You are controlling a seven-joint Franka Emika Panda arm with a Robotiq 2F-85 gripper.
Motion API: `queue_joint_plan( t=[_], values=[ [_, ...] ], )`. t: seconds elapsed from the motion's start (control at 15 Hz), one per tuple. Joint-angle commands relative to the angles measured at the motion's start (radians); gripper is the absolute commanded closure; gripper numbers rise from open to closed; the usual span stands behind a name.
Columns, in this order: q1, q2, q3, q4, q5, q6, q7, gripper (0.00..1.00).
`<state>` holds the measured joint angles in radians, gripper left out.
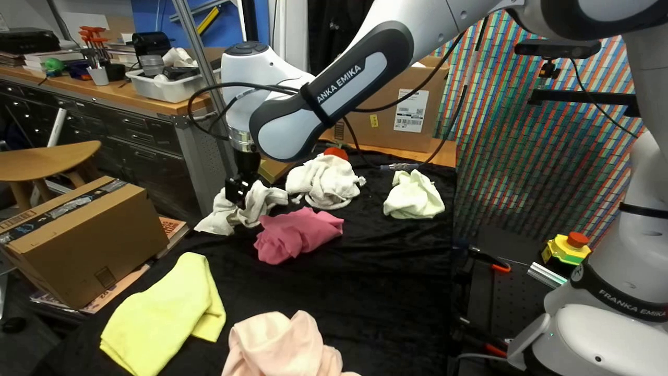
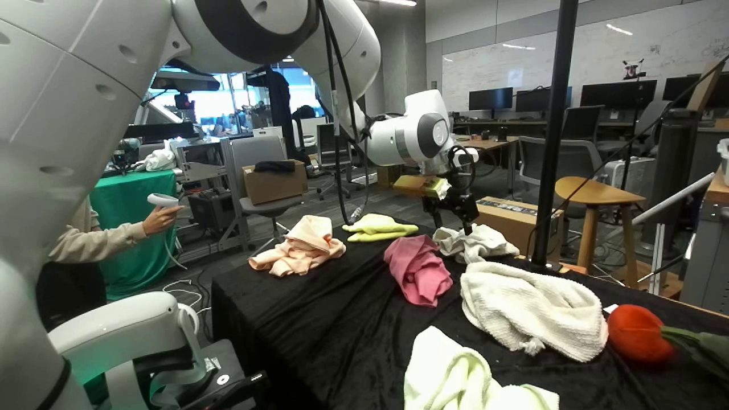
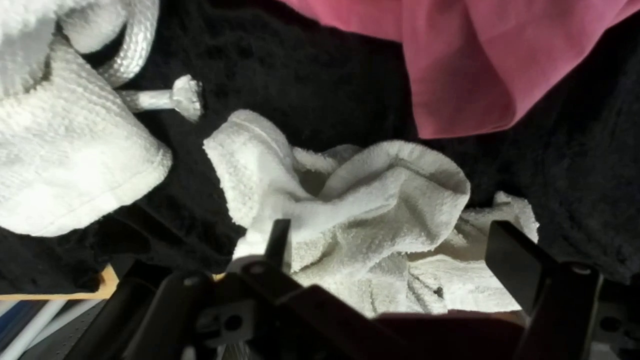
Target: Heap up the things on the table into a pile
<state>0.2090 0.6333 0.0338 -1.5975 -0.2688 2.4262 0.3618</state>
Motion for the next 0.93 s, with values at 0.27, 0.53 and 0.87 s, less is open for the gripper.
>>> queue_joint_plan(
  t=[0.27,0.53,0.87],
  values=[
    [0.033,0.096,-0.083,0.043,0.012,0.196,0.007,0.00],
    [0.042,0.137,-0.114,0.059,0.018,0.210,0.001,0.00],
    [0.039,0.184,-0.129,0.095,0.027,0.207,-0.001,0.00]
  ],
)
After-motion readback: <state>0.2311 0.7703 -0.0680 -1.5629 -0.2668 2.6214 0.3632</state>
